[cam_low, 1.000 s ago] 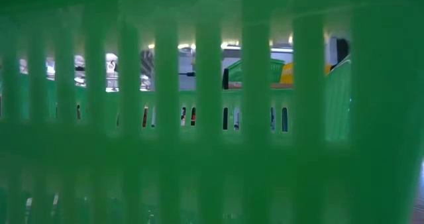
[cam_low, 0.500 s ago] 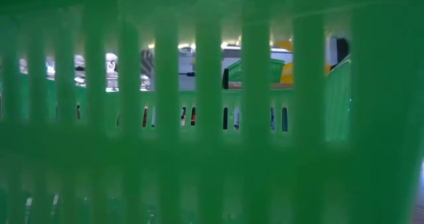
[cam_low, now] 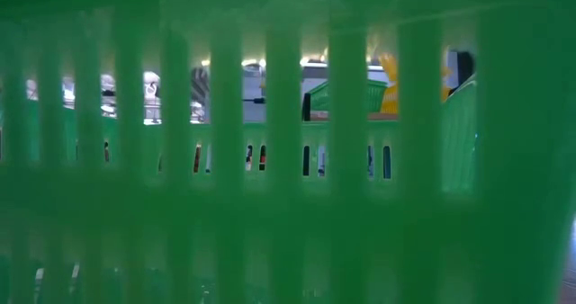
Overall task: Stack baskets on shelf by color
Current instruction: Stack the top yellow bin on the yellow bin on the shelf, then stack the top black bin on the black bin on the shelf
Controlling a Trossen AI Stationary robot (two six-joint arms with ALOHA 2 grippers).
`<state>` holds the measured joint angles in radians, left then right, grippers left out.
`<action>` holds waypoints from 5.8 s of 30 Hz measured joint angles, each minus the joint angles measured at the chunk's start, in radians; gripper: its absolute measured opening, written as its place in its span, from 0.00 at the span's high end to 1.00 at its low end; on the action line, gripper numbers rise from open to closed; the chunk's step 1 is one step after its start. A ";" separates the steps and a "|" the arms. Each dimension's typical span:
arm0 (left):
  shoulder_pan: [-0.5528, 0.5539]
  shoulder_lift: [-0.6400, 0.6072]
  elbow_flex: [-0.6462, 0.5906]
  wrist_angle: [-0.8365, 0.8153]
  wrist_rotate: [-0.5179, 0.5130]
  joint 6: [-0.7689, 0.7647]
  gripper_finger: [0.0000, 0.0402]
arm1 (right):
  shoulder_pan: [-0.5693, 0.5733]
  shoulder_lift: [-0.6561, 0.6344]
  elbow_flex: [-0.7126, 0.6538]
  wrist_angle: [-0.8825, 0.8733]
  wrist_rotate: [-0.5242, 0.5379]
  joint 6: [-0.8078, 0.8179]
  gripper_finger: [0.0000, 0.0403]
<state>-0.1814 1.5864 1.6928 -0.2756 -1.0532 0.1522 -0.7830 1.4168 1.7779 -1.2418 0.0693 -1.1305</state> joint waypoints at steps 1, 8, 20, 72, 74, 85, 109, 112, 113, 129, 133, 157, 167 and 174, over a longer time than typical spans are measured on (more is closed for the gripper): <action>0.000 0.000 0.000 0.000 0.000 -0.007 0.81 | 0.000 0.011 0.000 -0.008 0.017 0.000 1.00; 0.000 0.000 0.000 0.000 0.001 -0.015 0.81 | 0.000 0.054 0.000 -0.039 0.026 -0.027 1.00; 0.000 0.000 0.000 0.000 0.001 -0.012 0.81 | -0.007 0.074 0.000 -0.031 0.027 -0.027 0.95; 0.000 -0.063 -0.001 -0.432 0.084 -0.321 0.81 | 0.369 -0.125 0.093 -0.244 -0.093 0.390 0.85; 0.007 -0.094 -0.001 -0.545 0.180 -0.464 0.81 | 0.428 -0.146 0.093 -0.257 -0.090 0.453 0.85; 0.024 -0.103 -0.040 -1.151 0.846 -1.327 0.81 | 0.683 -0.189 0.093 -0.252 -0.101 0.717 0.85; -0.195 -0.097 -0.608 -0.720 1.094 -1.694 0.81 | 0.774 -0.177 0.081 -0.219 -0.229 0.763 0.85; -0.196 -0.097 -0.627 -0.714 1.067 -1.691 0.81 | 0.774 -0.177 0.081 -0.216 -0.229 0.764 0.85; -0.195 -0.097 -0.634 -0.713 1.063 -1.691 0.81 | 0.774 -0.177 0.081 -0.216 -0.229 0.764 0.85; -0.195 -0.089 -0.740 -0.618 1.059 -1.690 0.81 | 0.774 -0.177 0.080 -0.217 -0.229 0.810 0.85; -0.195 -0.089 -0.779 -0.590 1.045 -1.690 0.81 | 0.774 -0.177 0.080 -0.217 -0.229 0.809 0.85; 0.035 -0.089 -0.614 -0.396 1.034 -0.951 1.00 | 0.774 -0.177 0.080 -0.191 -0.228 0.809 0.85; 0.177 0.088 -0.296 -0.468 1.021 -0.484 1.00 | 0.774 -0.178 0.080 -0.183 -0.228 0.805 0.85; 0.216 0.312 -0.065 -0.475 1.135 -0.302 1.00 | 0.774 -0.178 0.080 -0.179 -0.220 0.805 0.85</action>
<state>0.0349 1.8987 1.6282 -0.7508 0.0819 -0.1500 -0.0090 1.2388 1.8580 -1.4208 -0.1506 -0.3260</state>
